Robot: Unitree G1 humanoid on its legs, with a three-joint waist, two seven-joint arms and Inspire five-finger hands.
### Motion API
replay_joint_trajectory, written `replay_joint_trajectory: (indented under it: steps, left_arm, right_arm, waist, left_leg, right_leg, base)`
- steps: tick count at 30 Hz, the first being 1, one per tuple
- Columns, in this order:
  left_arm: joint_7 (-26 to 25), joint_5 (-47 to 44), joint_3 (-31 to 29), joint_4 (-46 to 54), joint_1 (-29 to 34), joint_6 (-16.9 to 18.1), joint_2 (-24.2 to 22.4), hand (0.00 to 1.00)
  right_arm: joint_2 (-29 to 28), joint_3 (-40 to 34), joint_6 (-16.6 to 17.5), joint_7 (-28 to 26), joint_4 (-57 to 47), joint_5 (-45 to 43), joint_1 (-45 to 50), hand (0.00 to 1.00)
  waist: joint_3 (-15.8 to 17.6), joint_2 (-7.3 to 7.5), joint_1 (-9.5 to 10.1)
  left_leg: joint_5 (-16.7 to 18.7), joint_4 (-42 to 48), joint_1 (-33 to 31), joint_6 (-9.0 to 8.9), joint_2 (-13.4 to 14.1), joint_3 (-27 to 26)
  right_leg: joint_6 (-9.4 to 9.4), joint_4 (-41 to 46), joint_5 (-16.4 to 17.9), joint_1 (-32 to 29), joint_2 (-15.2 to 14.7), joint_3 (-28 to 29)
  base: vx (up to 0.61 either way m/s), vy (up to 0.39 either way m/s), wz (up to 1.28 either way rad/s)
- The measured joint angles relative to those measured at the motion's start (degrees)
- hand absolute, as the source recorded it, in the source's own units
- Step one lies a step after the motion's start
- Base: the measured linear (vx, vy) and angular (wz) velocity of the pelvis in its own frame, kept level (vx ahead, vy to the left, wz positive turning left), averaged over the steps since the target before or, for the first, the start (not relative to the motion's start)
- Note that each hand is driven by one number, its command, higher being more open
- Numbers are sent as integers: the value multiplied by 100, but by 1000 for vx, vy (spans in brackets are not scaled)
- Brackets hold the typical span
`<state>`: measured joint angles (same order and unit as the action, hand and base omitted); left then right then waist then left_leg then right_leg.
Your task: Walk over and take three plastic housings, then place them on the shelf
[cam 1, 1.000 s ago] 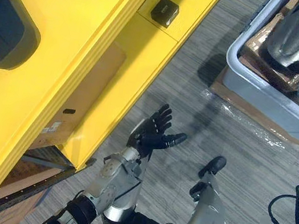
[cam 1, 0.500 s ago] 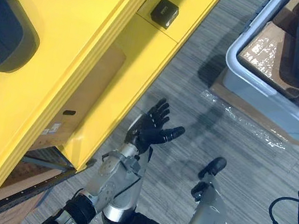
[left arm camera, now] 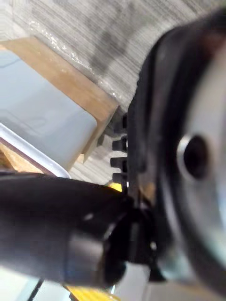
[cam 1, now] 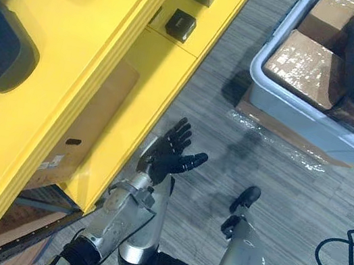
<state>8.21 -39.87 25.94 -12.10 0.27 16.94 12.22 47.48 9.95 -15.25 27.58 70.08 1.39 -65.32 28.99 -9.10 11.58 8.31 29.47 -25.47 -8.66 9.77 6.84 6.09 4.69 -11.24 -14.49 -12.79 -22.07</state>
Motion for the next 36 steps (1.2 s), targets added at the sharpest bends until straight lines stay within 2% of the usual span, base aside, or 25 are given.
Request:
replay_joint_trajectory:
  steps: [1,4,6,7,10,12,16,19,22,26,29,31,36]
  left_arm:
    - [0,-1,-11,166,-24,-113,62,100]
    - [53,-47,-55,366,-171,-379,225,100]
    - [200,-336,-161,388,-459,-817,276,100]
    - [227,-447,-170,388,-538,-924,297,100]
    - [326,-993,-203,367,-1080,-1566,464,100]
    - [322,-1201,-228,227,-1390,-1814,485,100]
    - [255,-1886,-321,-81,-2014,-2146,425,100]
    - [184,-2339,-342,-448,-2481,-2231,327,100]
    - [184,-2981,-394,-533,-2573,-2242,244,100]
    - [190,-3682,-398,-561,-2768,-2226,11,100]
    - [207,-4141,-421,-568,-2830,-2187,-117,100]
    - [205,-4151,-383,-604,-2868,-2134,-208,100]
    - [-2,-4152,-159,-814,-2887,-1980,-402,100]
  right_arm:
    - [-1,101,192,124,-46,132,-1,0]
    - [-1,206,395,333,-296,311,9,0]
    - [-1,213,637,541,-828,647,185,0]
    - [-1,217,703,581,-977,739,236,0]
    - [-69,281,1015,733,-1876,1321,520,0]
    - [-203,278,1138,767,-2292,1586,754,0]
    - [-647,273,1395,778,-2972,2210,1149,0]
    - [-896,269,1556,779,-3549,2544,1551,0]
    - [-1187,268,1792,779,-3920,2818,1970,0]
    - [-1368,242,2000,780,-4220,3119,2445,0]
    - [-1761,233,2200,780,-4392,3206,2821,0]
    - [-1918,251,2326,779,-4418,3240,3003,0]
    - [-2093,321,2369,778,-4656,3316,3331,0]
  waist:
    - [-2,74,-74]
    - [5,229,-190]
    - [-2,401,-298]
    - [-6,434,-337]
    - [-12,717,-552]
    - [-20,828,-601]
    - [-91,1015,-792]
    - [-145,1109,-917]
    - [-299,1240,-1046]
    - [-423,1260,-1111]
    - [-574,1254,-1193]
    - [-665,1237,-1216]
    - [-893,1105,-1238]
  left_leg:
    - [-2,-28,37,-3,26,-29]
    - [1,-87,199,-22,97,-104]
    - [-6,-205,417,-38,153,-226]
    - [-3,-219,457,-46,170,-244]
    - [-34,-422,770,-99,253,-420]
    - [-30,-523,1009,-112,321,-558]
    - [-46,-763,1405,-145,383,-829]
    - [-59,-909,1636,-162,389,-967]
    - [-65,-1095,1870,-169,400,-1125]
    - [-68,-1222,2100,-174,400,-1253]
    - [-69,-1351,2276,-176,394,-1369]
    - [-72,-1394,2354,-179,393,-1424]
    - [-75,-1542,2608,-183,384,-1487]
  right_leg:
    - [-7,-13,-8,14,19,23]
    - [-35,-126,-49,133,90,79]
    - [-42,-206,-58,253,138,168]
    - [-45,-213,-55,276,154,192]
    - [-68,-326,-67,420,226,347]
    - [-87,-392,-104,545,286,436]
    - [-92,-404,-101,662,326,661]
    - [-89,-520,-102,793,340,730]
    - [-86,-604,-104,878,363,835]
    - [-84,-618,-105,971,368,915]
    - [-83,-691,-105,1067,367,966]
    - [-82,-718,-105,1118,369,987]
    - [-70,-800,-111,1311,374,1005]
  base:
    - [17,25,-16]
    - [13,12,-15]
    - [12,2,-22]
    - [11,1,-23]
    - [30,-3,-23]
    - [54,-1,-29]
    - [63,14,-28]
    - [43,27,-20]
    - [59,24,-18]
    - [86,35,-15]
    - [41,32,-11]
    - [36,30,-9]
    - [8,22,-3]
